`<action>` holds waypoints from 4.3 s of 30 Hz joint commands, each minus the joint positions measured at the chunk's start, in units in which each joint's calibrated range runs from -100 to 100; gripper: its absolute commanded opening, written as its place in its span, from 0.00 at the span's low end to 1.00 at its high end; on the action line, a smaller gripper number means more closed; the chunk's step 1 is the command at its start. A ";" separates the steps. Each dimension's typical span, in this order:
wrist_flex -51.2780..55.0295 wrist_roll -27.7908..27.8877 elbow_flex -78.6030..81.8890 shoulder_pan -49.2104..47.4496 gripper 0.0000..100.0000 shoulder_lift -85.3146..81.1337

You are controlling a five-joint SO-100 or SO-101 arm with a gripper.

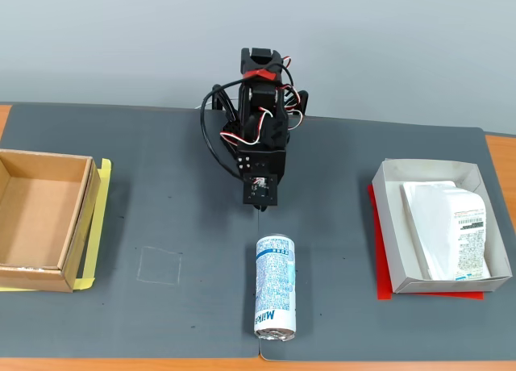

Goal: Pick the can and put it in the brown box

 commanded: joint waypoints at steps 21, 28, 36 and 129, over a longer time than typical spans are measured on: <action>-19.41 -0.22 -38.36 -1.53 0.01 44.39; -19.41 -0.22 -45.87 -3.24 0.01 53.54; -19.41 -0.27 -53.38 -3.48 0.01 62.43; -31.12 -3.34 -67.86 -9.58 0.38 100.30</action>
